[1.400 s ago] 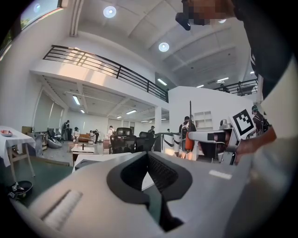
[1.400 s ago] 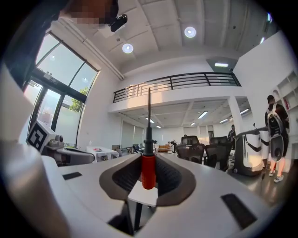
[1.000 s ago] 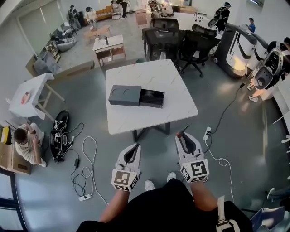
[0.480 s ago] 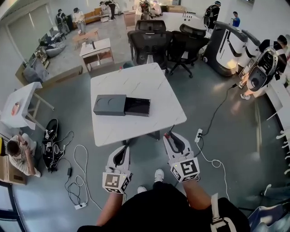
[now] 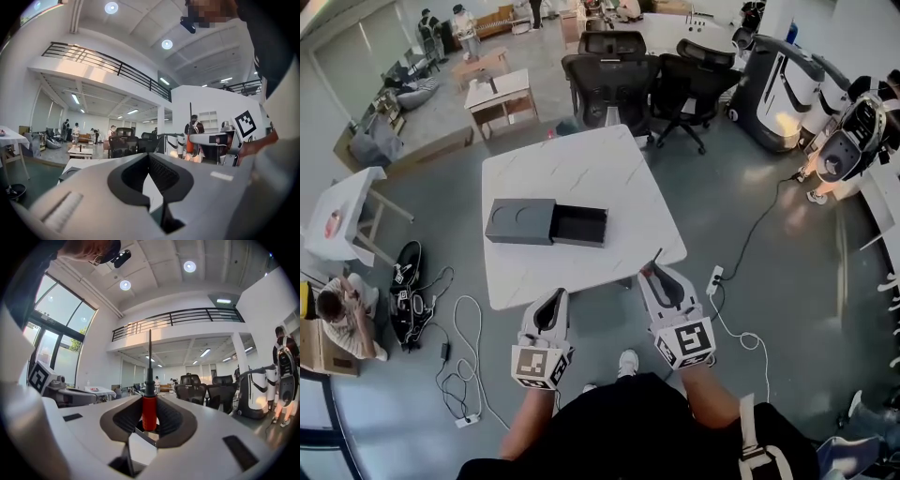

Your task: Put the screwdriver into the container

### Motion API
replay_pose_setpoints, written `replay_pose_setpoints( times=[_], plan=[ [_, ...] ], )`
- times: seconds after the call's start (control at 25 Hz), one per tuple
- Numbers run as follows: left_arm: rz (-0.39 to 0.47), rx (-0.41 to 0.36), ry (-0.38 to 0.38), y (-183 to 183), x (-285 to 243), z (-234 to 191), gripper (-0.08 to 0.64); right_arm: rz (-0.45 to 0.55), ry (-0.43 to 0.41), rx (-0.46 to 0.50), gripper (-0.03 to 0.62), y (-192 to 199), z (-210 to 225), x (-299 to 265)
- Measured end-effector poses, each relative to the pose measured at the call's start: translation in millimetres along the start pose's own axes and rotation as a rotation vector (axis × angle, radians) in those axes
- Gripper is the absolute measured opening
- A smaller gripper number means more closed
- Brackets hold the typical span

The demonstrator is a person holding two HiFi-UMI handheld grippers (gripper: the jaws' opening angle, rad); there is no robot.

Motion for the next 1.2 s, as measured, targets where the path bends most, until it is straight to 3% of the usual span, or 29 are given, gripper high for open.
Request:
replay_pose_setpoints(
  times=[0.6,1.2],
  plan=[
    [-0.034,0.032,0.012,-2,-67,15,0.009,-0.015,-0.073,-0.073,0.096,-9,51,-39],
    [0.001,-0.007,0.079,11,-132,-89,0.009,-0.001,0.013,-0.007,0.096,-12,50,-135]
  ],
)
Point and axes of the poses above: the fingertips, and each gripper's own axes: x backward along the fingers, z to its right, y out of its underside, the point moved 10 cm from there along x, backward along the fingers, and after that the axes turned 11 degrees about -x, right-handed, at the moved point
